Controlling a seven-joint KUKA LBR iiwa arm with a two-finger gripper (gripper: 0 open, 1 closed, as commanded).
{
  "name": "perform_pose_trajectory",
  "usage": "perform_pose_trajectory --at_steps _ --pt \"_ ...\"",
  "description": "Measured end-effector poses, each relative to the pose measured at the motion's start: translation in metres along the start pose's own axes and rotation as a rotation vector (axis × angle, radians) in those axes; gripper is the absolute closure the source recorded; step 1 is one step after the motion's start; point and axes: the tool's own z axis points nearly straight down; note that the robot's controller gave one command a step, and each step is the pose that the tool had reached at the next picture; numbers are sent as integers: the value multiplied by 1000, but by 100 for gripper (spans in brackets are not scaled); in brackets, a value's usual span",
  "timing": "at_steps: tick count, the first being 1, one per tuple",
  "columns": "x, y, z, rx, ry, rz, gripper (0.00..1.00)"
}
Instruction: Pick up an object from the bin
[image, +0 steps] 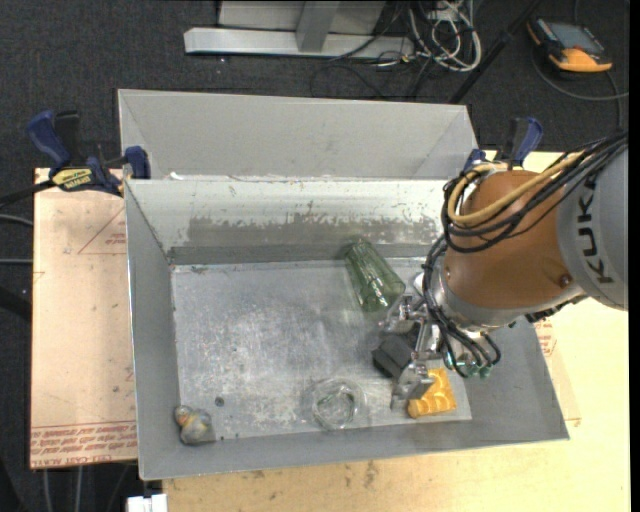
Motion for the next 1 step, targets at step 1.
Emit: perform_pose_trajectory --at_steps 1 --pt "-2 0 -3 0 -7 0 0"
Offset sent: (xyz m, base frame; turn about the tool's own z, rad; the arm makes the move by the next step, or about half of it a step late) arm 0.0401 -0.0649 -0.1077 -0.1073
